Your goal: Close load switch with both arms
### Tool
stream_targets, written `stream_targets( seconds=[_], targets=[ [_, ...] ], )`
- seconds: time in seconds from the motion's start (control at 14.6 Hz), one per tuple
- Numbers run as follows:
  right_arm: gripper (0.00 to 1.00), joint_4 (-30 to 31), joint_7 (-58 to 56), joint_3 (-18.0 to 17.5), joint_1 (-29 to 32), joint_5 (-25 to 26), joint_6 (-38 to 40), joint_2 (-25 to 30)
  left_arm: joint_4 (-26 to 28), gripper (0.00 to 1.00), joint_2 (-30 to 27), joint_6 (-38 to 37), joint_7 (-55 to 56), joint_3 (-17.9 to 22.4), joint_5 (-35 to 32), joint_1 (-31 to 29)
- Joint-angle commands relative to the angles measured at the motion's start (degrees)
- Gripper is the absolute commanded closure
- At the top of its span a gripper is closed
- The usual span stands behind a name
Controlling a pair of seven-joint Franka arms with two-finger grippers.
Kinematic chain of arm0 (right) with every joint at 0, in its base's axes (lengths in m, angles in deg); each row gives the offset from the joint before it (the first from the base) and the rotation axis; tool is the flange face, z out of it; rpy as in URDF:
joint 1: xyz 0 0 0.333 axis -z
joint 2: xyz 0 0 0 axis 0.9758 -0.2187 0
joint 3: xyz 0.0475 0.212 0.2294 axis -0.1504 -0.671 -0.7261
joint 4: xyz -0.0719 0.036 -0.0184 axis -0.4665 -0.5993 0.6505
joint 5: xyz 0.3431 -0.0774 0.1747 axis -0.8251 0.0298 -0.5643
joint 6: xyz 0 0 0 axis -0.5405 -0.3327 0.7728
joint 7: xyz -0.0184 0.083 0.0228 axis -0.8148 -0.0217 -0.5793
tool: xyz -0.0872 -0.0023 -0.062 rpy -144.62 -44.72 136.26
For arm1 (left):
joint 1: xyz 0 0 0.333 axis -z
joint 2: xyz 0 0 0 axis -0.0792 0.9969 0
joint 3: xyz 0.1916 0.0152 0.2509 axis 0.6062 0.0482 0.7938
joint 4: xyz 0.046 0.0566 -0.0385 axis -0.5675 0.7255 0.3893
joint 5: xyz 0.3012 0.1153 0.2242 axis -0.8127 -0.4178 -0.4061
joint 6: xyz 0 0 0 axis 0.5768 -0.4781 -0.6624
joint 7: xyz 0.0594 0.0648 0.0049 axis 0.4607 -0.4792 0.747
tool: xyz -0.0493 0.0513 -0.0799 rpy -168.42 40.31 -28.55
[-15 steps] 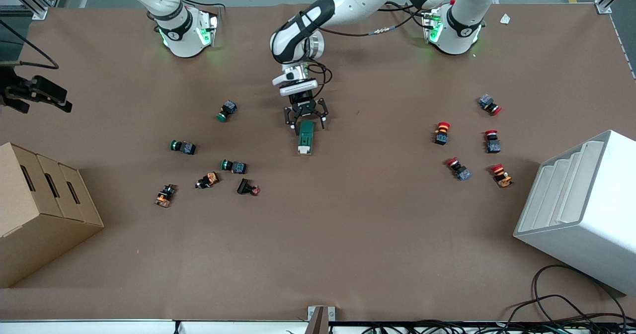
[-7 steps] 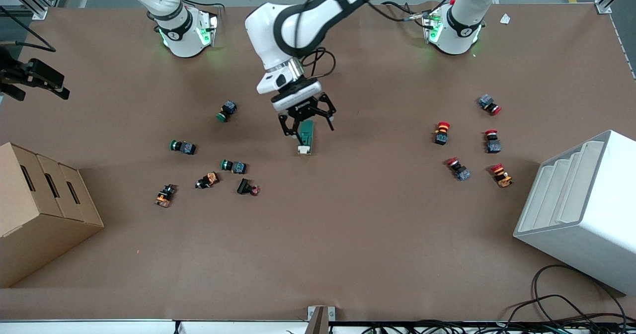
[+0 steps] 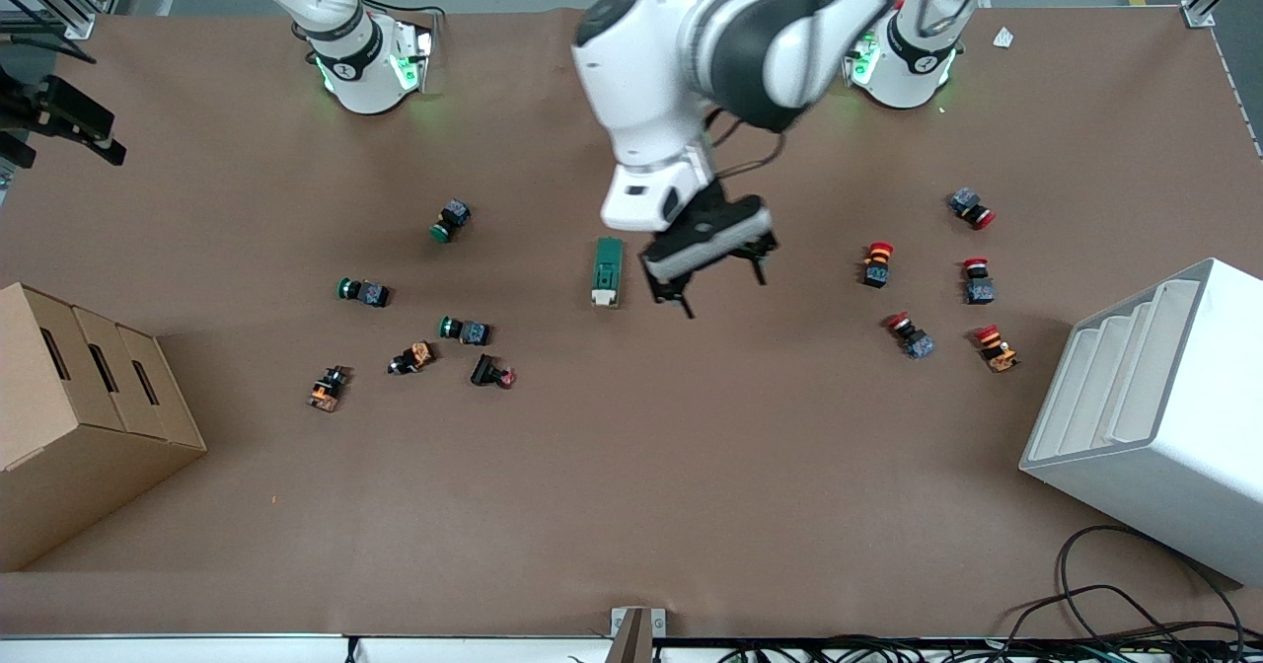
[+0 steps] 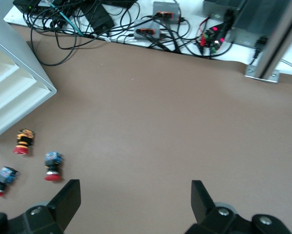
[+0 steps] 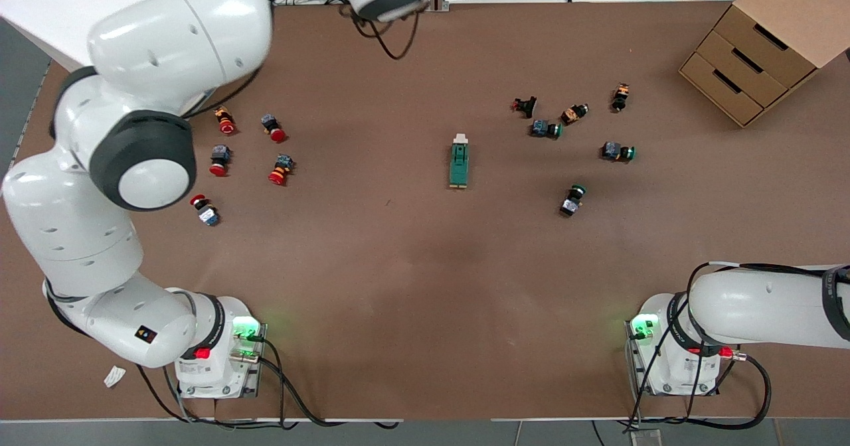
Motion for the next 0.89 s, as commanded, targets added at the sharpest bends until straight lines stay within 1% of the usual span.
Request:
stream_targets(
  seconds=[0.0, 0.14, 0.27, 0.34, 0.41, 0.62, 0.68, 0.82],
  targets=[
    [0.0, 1.7, -0.1, -0.6, 0.8, 1.5, -0.5, 1.5, 1.0, 0.0, -3.3, 0.5, -7.3, -1.0, 5.0, -5.3],
    [0.0, 1.3, -0.1, -0.6, 0.8, 1.9, -0.7, 1.3, 0.8, 0.0, -4.7, 0.5, -12.3, -1.0, 6.9, -8.3],
    [0.0, -1.4, 0.5, -0.7, 0.6, 2.0, -0.1, 0.5, 0.8, 0.0, -6.2, 0.4, -14.7, -0.5, 9.8, -10.7],
    [0.0, -2.4, 0.5, -0.7, 0.6, 2.0, 0.8, -0.3, 0.8, 0.0, -6.5, 0.4, -16.4, -1.0, 11.5, -13.5],
    [0.0, -3.7, 0.5, -0.7, 0.6, 2.0, 1.3, -1.0, 0.8, 0.0, -6.8, 0.4, -19.6, -1.2, 13.2, -15.8],
    [0.0, -7.7, 0.5, -0.7, 0.7, 2.0, 4.2, -3.6, 1.0, 0.0, -10.5, 0.4, -32.7, -0.1, 19.1, -20.0],
    [0.0, -7.9, 0.6, -0.7, 0.7, 1.9, 4.5, -3.7, 1.0, 0.0, -11.4, 0.1, -36.4, 1.3, 21.7, -20.7],
    [0.0, -7.9, 1.5, -0.7, 0.8, 1.6, 4.5, -3.8, 1.6, 0.0, -14.7, -0.2, -42.7, 7.1, 29.6, -21.0]
  ],
)
